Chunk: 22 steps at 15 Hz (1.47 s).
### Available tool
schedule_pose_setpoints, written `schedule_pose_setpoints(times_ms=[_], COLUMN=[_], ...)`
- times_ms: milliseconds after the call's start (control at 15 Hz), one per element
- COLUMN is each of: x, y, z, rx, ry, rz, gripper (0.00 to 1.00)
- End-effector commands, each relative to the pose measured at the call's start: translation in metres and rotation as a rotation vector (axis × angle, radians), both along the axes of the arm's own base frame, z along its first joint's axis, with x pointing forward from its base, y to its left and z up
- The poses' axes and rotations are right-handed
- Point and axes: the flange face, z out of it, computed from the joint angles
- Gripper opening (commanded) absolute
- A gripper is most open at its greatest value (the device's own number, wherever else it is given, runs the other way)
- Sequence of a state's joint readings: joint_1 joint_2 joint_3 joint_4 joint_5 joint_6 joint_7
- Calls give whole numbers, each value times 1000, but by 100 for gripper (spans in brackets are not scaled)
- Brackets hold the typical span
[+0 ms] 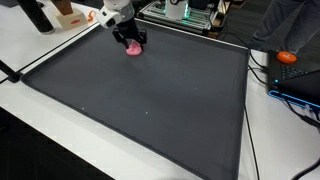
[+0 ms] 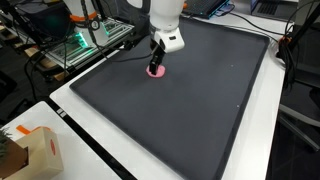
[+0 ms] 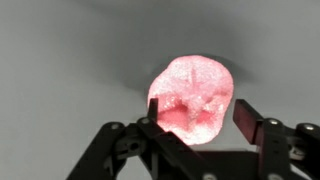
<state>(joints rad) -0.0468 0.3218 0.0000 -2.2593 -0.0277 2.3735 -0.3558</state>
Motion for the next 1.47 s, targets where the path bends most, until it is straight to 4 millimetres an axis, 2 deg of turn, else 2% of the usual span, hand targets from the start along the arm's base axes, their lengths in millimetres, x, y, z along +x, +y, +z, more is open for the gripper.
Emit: schedule_pose_setpoints(times_ms=[0, 333, 533, 867, 1400], x=[0, 0, -7, -29, -66], y=[12, 38, 58, 89, 117], z=[13, 36, 39, 31, 13], rx=[-36, -91, -135, -207, -252], ry=[-19, -50, -42, 2, 98], rz=[68, 239, 374, 608, 893], gripper=[100, 100, 100, 100, 100])
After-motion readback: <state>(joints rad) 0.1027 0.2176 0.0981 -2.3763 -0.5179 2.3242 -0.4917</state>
